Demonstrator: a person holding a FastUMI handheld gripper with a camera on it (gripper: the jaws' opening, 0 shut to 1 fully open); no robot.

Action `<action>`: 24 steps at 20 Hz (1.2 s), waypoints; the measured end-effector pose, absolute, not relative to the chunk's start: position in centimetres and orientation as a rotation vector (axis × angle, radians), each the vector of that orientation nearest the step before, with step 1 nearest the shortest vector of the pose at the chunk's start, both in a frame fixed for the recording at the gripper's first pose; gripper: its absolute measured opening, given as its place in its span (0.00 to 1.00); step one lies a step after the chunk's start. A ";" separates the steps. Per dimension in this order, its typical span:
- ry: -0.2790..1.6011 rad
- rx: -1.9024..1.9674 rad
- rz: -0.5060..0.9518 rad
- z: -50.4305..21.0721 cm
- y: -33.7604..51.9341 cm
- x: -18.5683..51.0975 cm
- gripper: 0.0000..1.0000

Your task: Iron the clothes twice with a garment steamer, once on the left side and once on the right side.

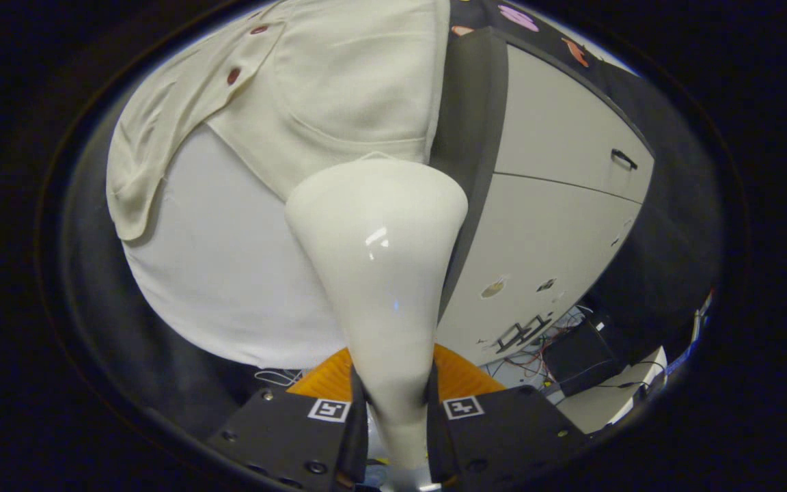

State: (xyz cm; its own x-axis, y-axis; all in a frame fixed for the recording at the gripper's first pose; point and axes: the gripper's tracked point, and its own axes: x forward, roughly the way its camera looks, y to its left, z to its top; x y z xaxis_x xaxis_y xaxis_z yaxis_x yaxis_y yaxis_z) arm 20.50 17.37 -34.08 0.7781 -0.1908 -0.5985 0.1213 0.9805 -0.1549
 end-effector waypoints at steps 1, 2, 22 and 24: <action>0.666 -0.113 -0.157 -34.3 17.6 19.9 0.35; 0.663 -0.110 -0.144 -34.0 18.1 19.2 0.35; 0.346 -0.161 0.049 -8.7 25.8 12.4 0.35; 0.301 -0.154 0.062 -5.8 25.5 11.8 0.35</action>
